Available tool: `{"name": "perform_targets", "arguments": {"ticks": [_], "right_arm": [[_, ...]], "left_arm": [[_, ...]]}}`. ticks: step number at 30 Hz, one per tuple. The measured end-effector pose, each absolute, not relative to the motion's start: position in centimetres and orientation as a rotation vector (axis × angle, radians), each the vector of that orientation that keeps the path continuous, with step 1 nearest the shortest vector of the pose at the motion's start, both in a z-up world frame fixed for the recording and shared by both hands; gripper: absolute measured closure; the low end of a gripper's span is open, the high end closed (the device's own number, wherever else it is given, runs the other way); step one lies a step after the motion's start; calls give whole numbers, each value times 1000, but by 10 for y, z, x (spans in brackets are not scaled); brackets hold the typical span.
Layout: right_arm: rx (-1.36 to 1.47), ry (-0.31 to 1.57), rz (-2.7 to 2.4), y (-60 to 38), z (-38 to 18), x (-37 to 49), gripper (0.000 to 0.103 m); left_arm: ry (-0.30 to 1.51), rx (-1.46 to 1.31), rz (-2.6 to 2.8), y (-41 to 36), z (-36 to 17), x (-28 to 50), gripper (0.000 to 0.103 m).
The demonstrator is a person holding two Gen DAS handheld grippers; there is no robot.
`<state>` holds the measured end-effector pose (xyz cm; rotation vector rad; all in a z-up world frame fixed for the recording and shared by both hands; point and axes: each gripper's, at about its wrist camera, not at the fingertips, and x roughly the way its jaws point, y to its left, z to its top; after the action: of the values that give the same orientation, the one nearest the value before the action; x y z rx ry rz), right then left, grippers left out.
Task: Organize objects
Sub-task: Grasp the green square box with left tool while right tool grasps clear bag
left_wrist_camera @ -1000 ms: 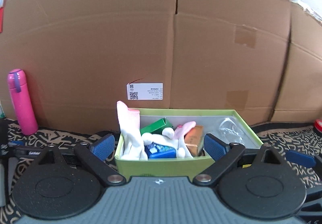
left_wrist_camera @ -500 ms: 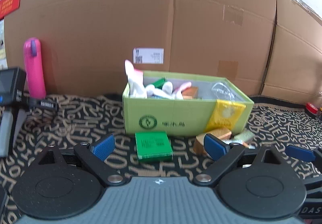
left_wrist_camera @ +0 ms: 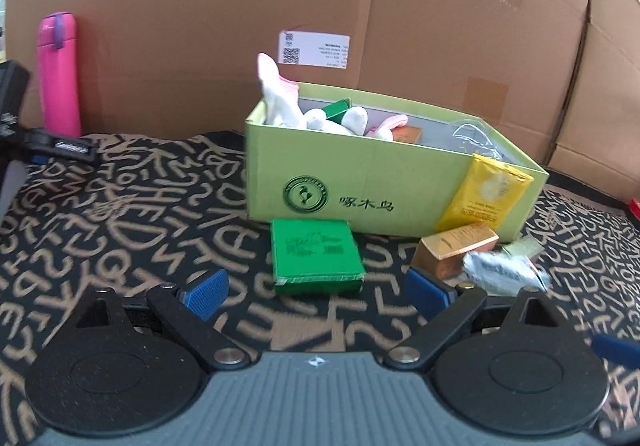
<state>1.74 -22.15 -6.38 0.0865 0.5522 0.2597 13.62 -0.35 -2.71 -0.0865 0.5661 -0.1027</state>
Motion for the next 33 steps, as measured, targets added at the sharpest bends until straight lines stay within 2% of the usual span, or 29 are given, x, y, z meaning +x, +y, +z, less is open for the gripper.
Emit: {"name": "perform_targets", "arguments": {"ticks": [4,7,9,16,18,20,21,22,23,26,29,33], "right_arm": [[94,588,228,-217,-66,27,0],[101,599,213,-213,-67,38,0],[118,603,205,-211,-67,46,0],[162,602,192,-201,-67,71,2],[208,618,187,-204,-70,79,9],[258,644,185,-209,-73,84,26],[279,650,183,-212,-75,85,29],[293,652,180,-214,-76,84,38],[298,649,181,-216,-77,83,52],[319,636,194,-223,-76,76,68],[306,603,206,-229,-71,65,76],[266,591,284,-234,-59,42,80]], "left_arm": [[602,-71,-93,-10,-33,167,7],[626,-79,-107,-5,-36,184,16],[662,-92,-128,-1,-40,193,36],[695,-115,-194,8,-39,176,37],[701,-94,-207,6,-39,163,37],[704,-93,-218,7,-38,150,37],[706,-105,-226,9,-39,145,37],[709,-120,-231,11,-39,140,37],[710,-132,-233,13,-39,136,37],[716,-150,-232,15,-39,126,37],[720,-144,-236,14,-38,116,37],[728,-131,-252,16,-37,101,37]]}}
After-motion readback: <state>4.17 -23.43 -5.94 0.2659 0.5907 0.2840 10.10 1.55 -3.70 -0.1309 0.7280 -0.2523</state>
